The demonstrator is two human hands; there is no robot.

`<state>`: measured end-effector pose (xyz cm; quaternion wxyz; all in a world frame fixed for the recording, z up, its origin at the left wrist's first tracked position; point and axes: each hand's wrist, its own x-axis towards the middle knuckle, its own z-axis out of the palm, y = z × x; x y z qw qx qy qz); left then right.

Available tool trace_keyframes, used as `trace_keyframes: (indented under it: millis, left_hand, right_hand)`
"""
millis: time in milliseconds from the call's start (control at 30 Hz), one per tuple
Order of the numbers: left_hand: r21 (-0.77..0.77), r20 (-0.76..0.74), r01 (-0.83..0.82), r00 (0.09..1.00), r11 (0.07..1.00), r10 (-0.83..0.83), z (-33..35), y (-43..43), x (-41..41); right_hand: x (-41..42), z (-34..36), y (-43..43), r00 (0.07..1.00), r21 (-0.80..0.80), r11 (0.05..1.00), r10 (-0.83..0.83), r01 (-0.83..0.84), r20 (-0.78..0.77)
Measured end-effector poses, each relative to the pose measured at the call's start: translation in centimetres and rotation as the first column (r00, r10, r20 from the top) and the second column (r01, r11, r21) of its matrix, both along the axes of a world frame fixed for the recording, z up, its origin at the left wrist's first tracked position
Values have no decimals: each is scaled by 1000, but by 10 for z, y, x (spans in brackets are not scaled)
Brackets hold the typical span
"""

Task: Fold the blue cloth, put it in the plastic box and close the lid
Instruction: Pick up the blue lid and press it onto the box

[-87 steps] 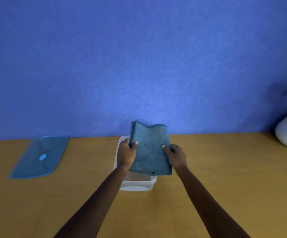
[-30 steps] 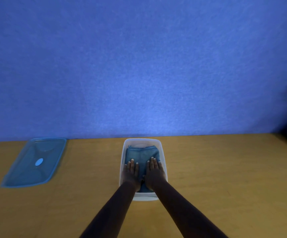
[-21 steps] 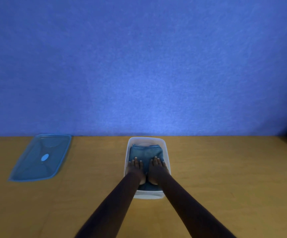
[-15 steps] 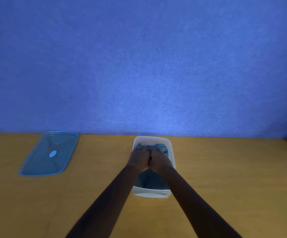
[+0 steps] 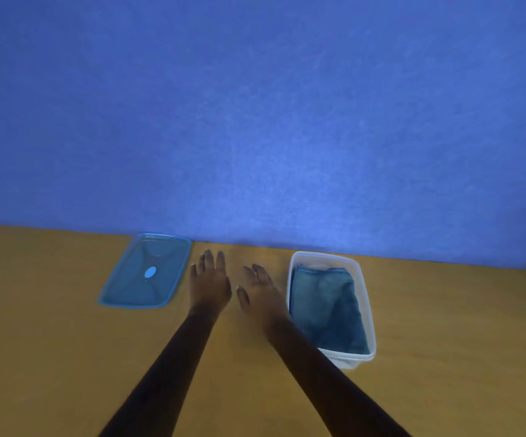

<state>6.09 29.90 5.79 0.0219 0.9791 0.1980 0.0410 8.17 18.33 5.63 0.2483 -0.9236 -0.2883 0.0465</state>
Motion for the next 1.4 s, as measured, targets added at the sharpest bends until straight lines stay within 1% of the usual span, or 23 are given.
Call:
trace_keyframes:
  millis: [67,133,200,233,300,367,433,500,567,667,700,733,767,800,900,967,1033,1100,1200,1233,1300,1367,1400]
  left_hand:
    - [-24,-22,-56,998,998,55,-6,17,-14]
    - [-59,20,-81,996,995,82,-9,31,-27]
    - [-3,75,-87,993,996,87,-15,44,-38]
    - [-1,63,-108,992,994,108,-18,49,-43]
    - [-41,-34,-195,980,980,194,-27,59,-51]
    - [-40,-71,-242,968,969,239,-36,68,-57]
    - [11,-114,-257,960,966,257,-41,75,-63]
    - [9,-137,-262,956,965,260,-45,79,-67]
    - [-53,-126,-289,952,956,281,-47,80,-70]
    - [-53,-104,-231,969,972,225,-43,79,-72]
    - [-12,-90,-216,973,976,214,-42,79,-73]
    - [32,-101,-211,972,977,213,-40,80,-73]
    - [21,-181,-210,961,977,211,-38,80,-72]
    - [12,-185,-211,960,977,210,-36,80,-70]
    - [-52,-89,-181,980,982,176,-28,72,-64]
    - [-17,-47,-161,986,987,160,-18,64,-58]
    - [-38,26,-120,992,992,121,-9,54,-47]
    - [-54,115,-83,989,995,89,0,44,-37]
    - [-76,204,-103,972,992,117,20,29,-25]
    - [-109,251,-111,958,988,135,30,22,-22]
    - [-203,359,-112,916,973,180,49,10,-20]
    - [-333,474,-76,848,940,237,67,-1,-19]
    - [-413,526,-42,805,910,276,75,-6,-19]
  right_hand:
    - [-8,-13,10,999,-76,996,36,-38,-19]
    - [-14,-26,16,998,-160,985,50,-57,-48]
    - [-19,-37,17,996,-234,971,38,-56,-83]
    - [-21,-41,17,995,-270,961,30,-55,-97]
    - [-24,-50,15,994,-334,941,16,-51,-109]
    - [-26,-57,11,993,-362,931,0,-41,-114]
    - [-30,-63,8,993,-375,926,-7,-37,-116]
    - [-32,-66,6,993,-377,926,-8,-36,-115]
    - [-32,-68,6,993,-374,927,-11,-34,-117]
    - [-32,-68,5,993,-378,925,-5,-40,-118]
    - [-32,-68,4,993,-377,925,-2,-44,-120]
    - [-32,-68,3,992,-373,926,0,-47,-125]
    - [-32,-67,2,991,-368,929,-2,-48,-133]
    - [-32,-66,2,990,-358,933,-5,-46,-141]
    - [-30,-61,1,983,-312,949,-13,-45,-184]
    - [-27,-55,3,964,-252,967,-33,-36,-264]
    - [-24,-48,5,929,-168,986,-68,7,-363]
    - [-21,-39,6,898,-93,993,-101,68,-428]
    - [-17,-27,3,848,8,983,-152,181,-508]
    - [-14,-23,1,804,44,966,-186,255,-565]
    - [-8,-15,-5,658,128,900,-201,416,-726]
    - [-6,-4,-10,500,201,812,-125,548,-857]
    - [-6,3,-13,442,220,769,-90,600,-892]
